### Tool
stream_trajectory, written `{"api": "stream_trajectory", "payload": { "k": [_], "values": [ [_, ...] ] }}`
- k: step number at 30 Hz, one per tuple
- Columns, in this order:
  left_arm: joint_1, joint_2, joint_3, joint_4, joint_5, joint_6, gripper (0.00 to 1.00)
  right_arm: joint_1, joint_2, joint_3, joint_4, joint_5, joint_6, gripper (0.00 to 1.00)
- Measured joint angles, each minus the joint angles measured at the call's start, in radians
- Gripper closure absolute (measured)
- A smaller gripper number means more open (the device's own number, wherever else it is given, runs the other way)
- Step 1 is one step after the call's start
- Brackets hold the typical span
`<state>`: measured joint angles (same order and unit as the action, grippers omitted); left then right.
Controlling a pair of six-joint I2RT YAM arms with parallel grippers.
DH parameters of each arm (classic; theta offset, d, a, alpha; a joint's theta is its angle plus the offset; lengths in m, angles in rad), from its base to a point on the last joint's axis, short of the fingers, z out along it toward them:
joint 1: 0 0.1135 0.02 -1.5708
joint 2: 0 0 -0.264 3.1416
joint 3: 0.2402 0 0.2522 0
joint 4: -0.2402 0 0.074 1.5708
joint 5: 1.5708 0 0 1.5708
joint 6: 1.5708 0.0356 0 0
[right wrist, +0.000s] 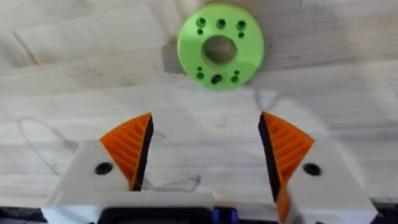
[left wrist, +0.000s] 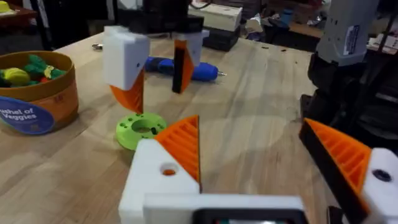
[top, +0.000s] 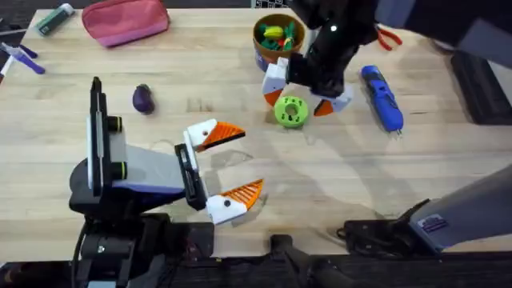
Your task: Pick up the gripper from the table and insert it into the empty holder that is missing its gripper. Then pick up a screw, insert it into the mounting hole, and use the screwdriver to tighten it. Finally, clean up the table by picking up the vegetable and placing it into the bucket.
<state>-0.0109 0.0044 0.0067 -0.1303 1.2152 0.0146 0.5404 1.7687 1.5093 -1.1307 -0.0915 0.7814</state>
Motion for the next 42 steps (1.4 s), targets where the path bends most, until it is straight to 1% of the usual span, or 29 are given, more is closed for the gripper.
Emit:
{"api": "stream_trajectory", "payload": {
  "k": [5, 11, 14, 25, 30, 35, 38, 42],
  "values": [
    [0.0, 0.0, 0.0, 0.0, 0.0, 0.0, 0.015, 0.0, 0.025, -0.01, 0.082, 0.012, 0.013, 0.083],
    [0.0, 0.0, 0.0, 0.0, 0.0, 0.0, 0.014, 0.002, 0.025, -0.081, 0.134, 0.044, 0.029, 0.109],
    [0.0, 0.0, 0.0, 0.0, 0.0, 0.0, 0.014, 0.007, 0.025, -0.107, 0.144, 0.078, 0.038, 0.113],
    [0.0, 0.0, 0.0, 0.0, 0.0, 0.0, 0.015, 0.089, 0.025, -0.115, 0.154, 0.199, 0.09, 0.129],
    [0.0, 0.0, 0.0, 0.0, 0.0, 0.0, 0.015, 0.093, 0.041, -0.115, 0.155, 0.216, 0.11, 0.168],
    [0.0, 0.0, 0.0, 0.0, 0.0, 0.0, 0.015, 0.092, 0.088, -0.115, 0.166, 0.226, 0.117, 0.242],
    [0.0, 0.0, 0.0, 0.0, 0.0, 0.0, 0.014, 0.092, 0.099, -0.116, 0.173, 0.226, 0.12, 0.308],
    [0.0, 0.0, 0.0, 0.0, 0.0, 0.0, 0.014, 0.092, 0.099, -0.117, 0.178, 0.226, 0.125, 0.349]
  ]
}}
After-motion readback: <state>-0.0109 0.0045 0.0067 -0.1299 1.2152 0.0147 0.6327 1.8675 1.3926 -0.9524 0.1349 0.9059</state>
